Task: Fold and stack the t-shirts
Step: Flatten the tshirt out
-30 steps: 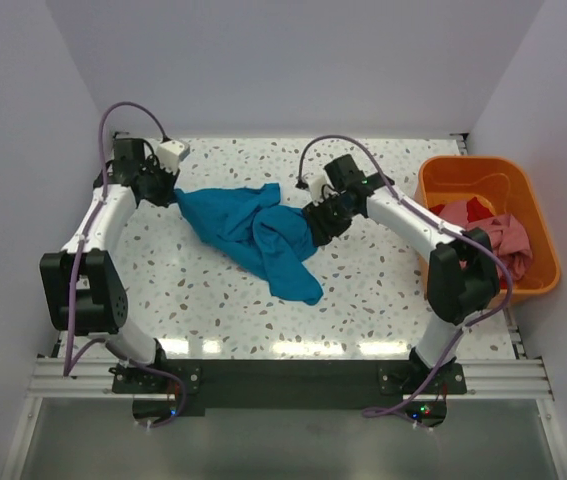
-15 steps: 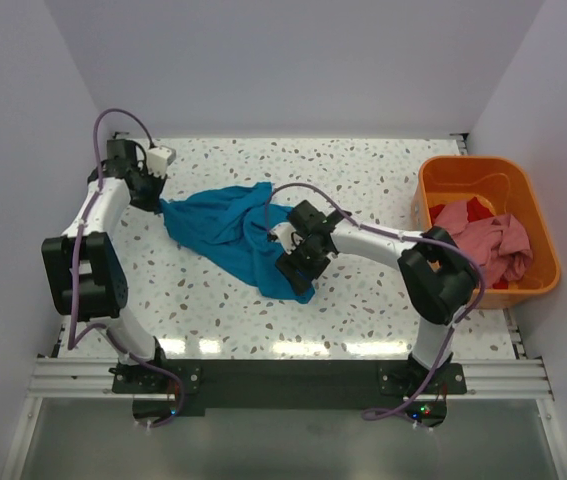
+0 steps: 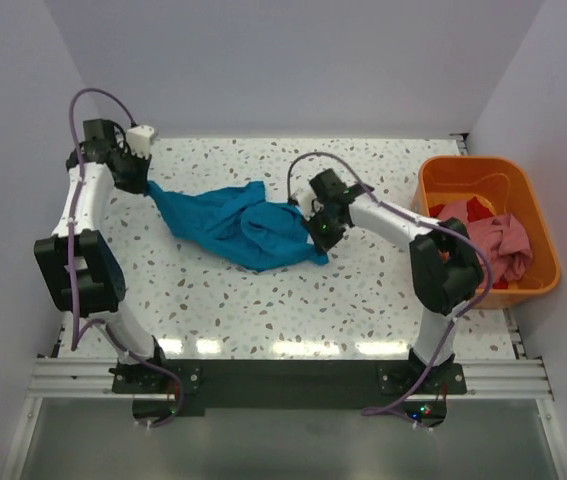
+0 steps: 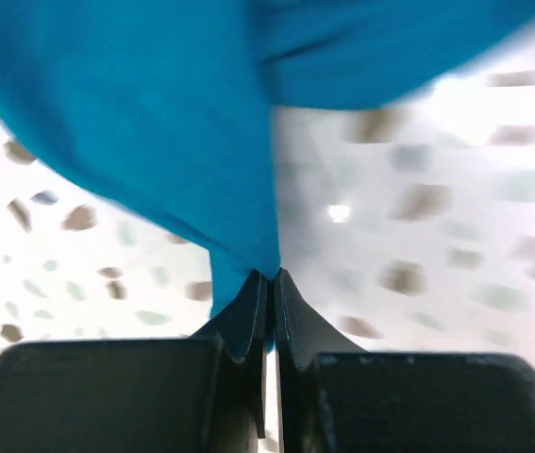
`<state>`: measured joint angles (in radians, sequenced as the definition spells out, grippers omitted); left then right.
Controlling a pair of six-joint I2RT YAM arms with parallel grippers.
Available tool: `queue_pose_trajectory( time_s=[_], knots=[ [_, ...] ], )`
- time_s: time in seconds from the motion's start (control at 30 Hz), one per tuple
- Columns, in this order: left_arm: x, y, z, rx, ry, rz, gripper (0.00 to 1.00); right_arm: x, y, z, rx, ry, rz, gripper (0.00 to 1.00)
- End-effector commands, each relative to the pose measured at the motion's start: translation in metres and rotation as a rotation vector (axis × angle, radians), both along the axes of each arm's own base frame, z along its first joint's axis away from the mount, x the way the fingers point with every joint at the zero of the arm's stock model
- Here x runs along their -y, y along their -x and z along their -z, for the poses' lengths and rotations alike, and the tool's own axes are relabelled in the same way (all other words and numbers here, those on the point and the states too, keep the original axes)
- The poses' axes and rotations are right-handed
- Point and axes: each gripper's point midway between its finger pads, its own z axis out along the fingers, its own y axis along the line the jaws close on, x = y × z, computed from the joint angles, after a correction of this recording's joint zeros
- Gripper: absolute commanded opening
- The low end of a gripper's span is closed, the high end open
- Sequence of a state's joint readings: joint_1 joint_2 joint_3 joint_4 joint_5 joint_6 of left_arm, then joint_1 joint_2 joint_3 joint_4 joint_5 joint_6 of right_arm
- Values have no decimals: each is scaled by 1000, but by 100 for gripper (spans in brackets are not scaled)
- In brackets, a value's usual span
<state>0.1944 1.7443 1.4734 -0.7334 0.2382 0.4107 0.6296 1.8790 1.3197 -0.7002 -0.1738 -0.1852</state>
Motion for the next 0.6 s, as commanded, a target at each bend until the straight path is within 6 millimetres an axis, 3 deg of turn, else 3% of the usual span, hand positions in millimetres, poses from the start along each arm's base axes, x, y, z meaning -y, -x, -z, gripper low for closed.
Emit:
queue_pose_trajectory(
  time_s=[0.0, 0.03, 0.07, 0.1, 0.17, 0.2, 0.27, 0.33, 0.37, 0.4, 0.43, 0.47, 0.5, 0.53, 0.57],
  knots=[
    [-2, -32, -68, 165, 56, 78, 0, 32, -74, -110, 288, -111, 62, 0],
    [0, -37, -71, 172, 67, 99, 0, 34, -92, -137, 356, -142, 77, 0],
    [7, -41, -91, 207, 96, 140, 0, 45, -102, -153, 394, -146, 86, 0],
    [8, -46, -94, 212, 107, 157, 0, 46, -115, -179, 458, -166, 89, 0],
    [17, -50, -118, 244, 145, 203, 0, 60, -127, -200, 512, -152, 108, 0],
    [20, -51, -114, 218, 166, 227, 0, 62, -132, -219, 555, -163, 112, 0],
    [29, -41, -125, 190, 193, 288, 0, 72, -129, -230, 563, -151, 123, 0],
    [31, -27, -125, 175, 194, 329, 0, 77, -115, -238, 560, -150, 104, 0],
    [34, -9, -110, 112, 218, 344, 0, 80, -103, -234, 531, -146, 99, 0],
    [35, 6, -118, 124, 206, 364, 0, 83, -88, -224, 492, -138, 90, 0],
    [35, 18, -112, 113, 179, 422, 0, 88, -74, -232, 502, -147, 81, 0],
    [40, 44, -93, 28, 205, 443, 0, 91, -57, -226, 464, -147, 67, 0],
    [40, 58, -97, 34, 183, 462, 0, 95, -42, -209, 409, -132, 63, 0],
    [38, 67, -91, 24, 169, 478, 0, 100, -27, -211, 412, -132, 55, 0],
    [39, 82, -72, -30, 175, 482, 0, 105, -14, -201, 374, -118, 46, 0]
  ],
)
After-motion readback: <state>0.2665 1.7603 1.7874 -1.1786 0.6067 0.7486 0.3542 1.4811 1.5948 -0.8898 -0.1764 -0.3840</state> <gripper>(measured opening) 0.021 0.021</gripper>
